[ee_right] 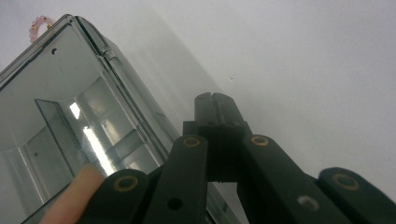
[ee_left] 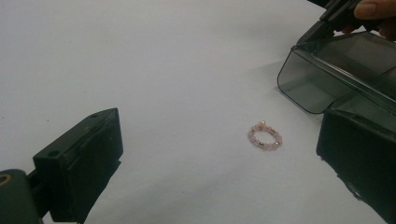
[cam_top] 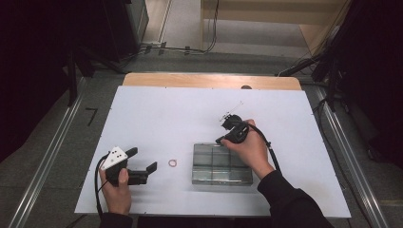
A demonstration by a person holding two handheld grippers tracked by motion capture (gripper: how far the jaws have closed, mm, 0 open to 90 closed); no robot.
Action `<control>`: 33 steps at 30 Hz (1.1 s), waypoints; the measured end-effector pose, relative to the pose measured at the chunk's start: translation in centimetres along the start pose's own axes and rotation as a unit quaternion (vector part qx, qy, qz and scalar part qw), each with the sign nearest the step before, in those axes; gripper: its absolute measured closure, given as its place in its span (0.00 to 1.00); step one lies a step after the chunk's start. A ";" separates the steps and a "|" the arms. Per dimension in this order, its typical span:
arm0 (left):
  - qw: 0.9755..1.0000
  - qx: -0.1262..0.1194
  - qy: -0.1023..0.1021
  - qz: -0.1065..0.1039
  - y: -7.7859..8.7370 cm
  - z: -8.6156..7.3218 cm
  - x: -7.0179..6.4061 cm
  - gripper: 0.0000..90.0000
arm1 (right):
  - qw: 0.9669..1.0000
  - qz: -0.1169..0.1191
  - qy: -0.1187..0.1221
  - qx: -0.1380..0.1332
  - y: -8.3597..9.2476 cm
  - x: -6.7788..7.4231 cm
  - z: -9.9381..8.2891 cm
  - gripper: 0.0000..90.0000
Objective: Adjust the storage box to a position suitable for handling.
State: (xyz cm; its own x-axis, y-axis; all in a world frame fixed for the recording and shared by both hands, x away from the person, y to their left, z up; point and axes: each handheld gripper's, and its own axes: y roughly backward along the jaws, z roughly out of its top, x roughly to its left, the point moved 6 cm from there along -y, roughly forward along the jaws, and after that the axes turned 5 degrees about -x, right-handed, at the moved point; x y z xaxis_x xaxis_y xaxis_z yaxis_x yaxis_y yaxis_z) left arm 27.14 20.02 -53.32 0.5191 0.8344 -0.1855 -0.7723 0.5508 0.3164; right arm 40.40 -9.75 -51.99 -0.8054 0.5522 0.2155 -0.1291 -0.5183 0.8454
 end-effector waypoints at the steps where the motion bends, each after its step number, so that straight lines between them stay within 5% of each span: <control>1: 1.000 0.001 -0.001 0.001 0.0 0.0 0.0 0.01 | 1.000 0.000 -0.001 -0.001 0.0 0.0 0.0 0.98; 6: 1.000 0.001 -0.001 0.001 0.0 0.0 0.0 0.01 | 1.000 -0.010 -0.010 -0.025 0.4 -0.1 0.0 0.96; 7: 1.000 0.001 -0.002 0.001 0.0 0.0 0.0 0.01 | 0.999 -0.015 -0.018 -0.041 0.8 -0.4 -0.1 0.86; 12: 1.000 0.002 -0.003 0.002 0.0 0.0 0.0 0.01 | 0.997 -0.027 -0.027 -0.069 1.5 -0.8 -0.3 0.75; 19: 1.000 0.004 -0.003 0.002 -0.1 -0.1 -0.1 0.01 | 0.991 -0.011 -0.034 -0.131 3.5 -0.8 -0.9 0.45; 33: 1.000 0.007 -0.006 0.003 -0.1 -0.1 -0.1 0.01 | 0.976 0.008 -0.023 -0.215 6.7 0.0 -2.4 0.10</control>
State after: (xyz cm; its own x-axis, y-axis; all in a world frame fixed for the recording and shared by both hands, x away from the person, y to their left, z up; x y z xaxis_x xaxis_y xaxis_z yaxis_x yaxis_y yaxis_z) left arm 27.13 19.87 -53.45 0.5190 0.8372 -0.1725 -0.7701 0.5456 0.3306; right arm 38.13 -14.81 -47.53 -0.7833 0.5660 0.2569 -0.3561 -0.7474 0.5609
